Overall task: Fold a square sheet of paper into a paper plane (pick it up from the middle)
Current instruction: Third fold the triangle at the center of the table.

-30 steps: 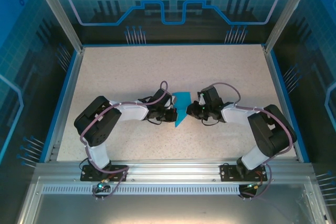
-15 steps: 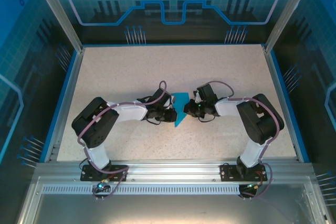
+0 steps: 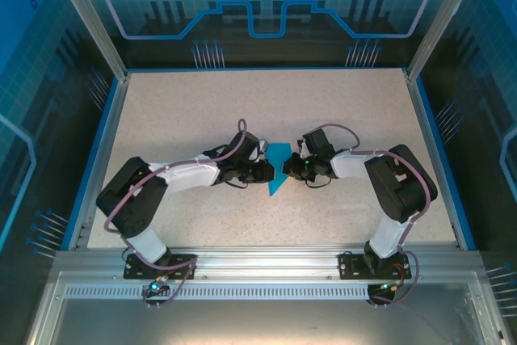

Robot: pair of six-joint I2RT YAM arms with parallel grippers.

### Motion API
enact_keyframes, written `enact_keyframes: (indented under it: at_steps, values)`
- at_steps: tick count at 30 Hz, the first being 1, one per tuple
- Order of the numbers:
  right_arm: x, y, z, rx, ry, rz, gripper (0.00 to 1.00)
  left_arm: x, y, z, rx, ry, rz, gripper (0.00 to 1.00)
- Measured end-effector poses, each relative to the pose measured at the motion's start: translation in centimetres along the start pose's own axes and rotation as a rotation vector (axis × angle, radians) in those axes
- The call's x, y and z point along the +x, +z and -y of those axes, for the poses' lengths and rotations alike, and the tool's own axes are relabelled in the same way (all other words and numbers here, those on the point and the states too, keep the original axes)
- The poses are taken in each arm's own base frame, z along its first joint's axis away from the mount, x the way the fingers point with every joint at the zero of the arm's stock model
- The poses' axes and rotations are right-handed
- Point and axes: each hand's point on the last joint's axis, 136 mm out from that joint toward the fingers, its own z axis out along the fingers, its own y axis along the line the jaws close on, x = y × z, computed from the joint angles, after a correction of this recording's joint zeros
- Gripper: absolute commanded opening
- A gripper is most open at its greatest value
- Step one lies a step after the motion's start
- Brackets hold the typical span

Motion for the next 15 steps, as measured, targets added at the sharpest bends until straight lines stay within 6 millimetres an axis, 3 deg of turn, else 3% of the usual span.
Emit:
enact_keyframes:
  at_steps: [7, 15]
  values:
    - [0.4, -0.4, -0.1, 0.001, -0.002, -0.016, 0.15, 0.8, 3.5, -2.3, -0.056, -0.07, -0.06, 0.07]
    - [-1.0, -2.4, -2.7, -0.019, -0.077, 0.012, 0.16, 0.6, 3.7, -2.6, -0.057, -0.09, -0.04, 0.08]
